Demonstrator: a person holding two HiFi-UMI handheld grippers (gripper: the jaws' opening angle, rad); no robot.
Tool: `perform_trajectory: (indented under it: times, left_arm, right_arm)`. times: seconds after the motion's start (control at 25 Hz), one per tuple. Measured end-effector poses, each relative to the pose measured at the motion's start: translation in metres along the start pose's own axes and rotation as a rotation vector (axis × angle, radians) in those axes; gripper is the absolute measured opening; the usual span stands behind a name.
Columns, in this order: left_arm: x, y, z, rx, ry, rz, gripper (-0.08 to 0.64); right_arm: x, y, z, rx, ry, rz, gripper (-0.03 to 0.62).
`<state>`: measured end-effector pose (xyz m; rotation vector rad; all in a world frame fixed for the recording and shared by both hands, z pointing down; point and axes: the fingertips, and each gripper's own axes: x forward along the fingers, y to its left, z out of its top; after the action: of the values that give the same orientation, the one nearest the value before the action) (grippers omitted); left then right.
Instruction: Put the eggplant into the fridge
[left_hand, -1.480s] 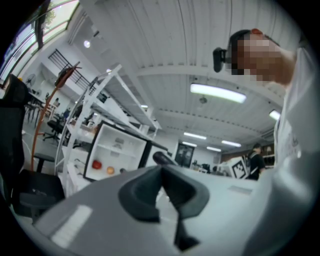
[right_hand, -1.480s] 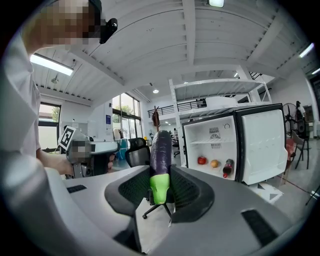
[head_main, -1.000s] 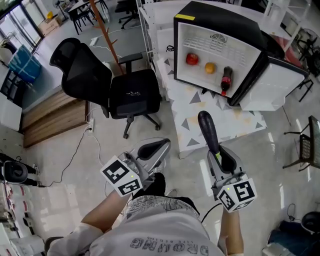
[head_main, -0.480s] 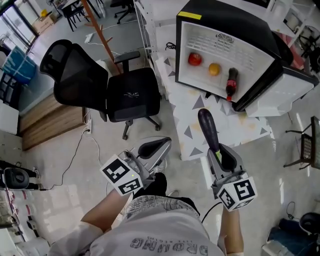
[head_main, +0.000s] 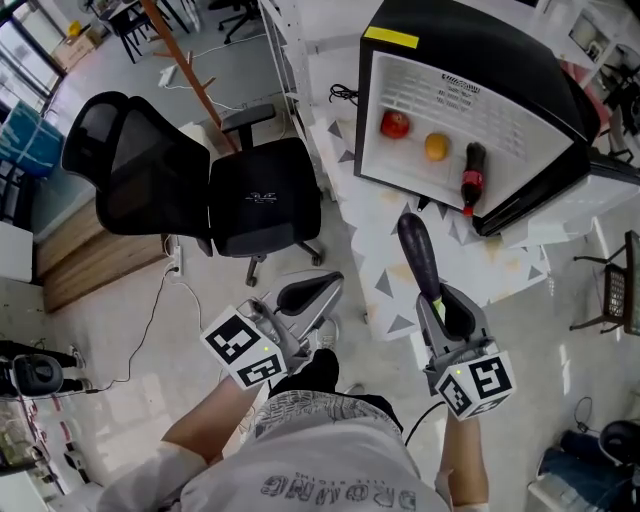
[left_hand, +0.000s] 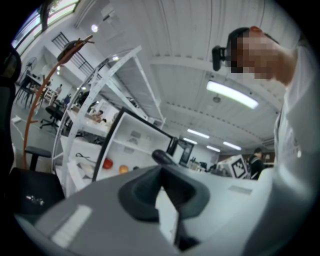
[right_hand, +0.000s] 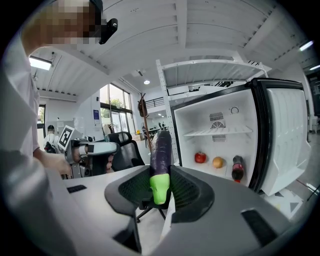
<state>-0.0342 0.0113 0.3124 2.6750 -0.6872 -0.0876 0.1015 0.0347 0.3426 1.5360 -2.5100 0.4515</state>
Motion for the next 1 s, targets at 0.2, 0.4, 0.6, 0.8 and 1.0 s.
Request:
perform_trajectory:
  times: [0.2, 0.4, 0.6, 0.8, 1.0]
  left_arm:
    - [0.010, 0.031, 0.007, -0.017, 0.007, -0.016, 0.008]
    - [0.021, 0.055, 0.016, -0.020, 0.013, -0.041, 0.008]
    - [0.027, 0.079, 0.024, -0.018, 0.023, -0.059, 0.008]
    - [0.033, 0.099, 0.030, -0.026, 0.027, -0.076, 0.008]
    - [0.038, 0.113, 0.032, -0.024, 0.033, -0.087, 0.008]
  right_arm:
    - [0.030, -0.005, 0.006, 0.004, 0.013, -0.014, 0.118]
    - [0.057, -0.011, 0.014, 0.005, 0.022, -0.034, 0.118]
    - [0.078, -0.017, 0.020, 0.009, 0.025, -0.061, 0.118]
    - [0.095, -0.024, 0.022, 0.014, 0.033, -0.085, 0.118]
    - [0.108, -0.029, 0.024, 0.008, 0.039, -0.105, 0.118]
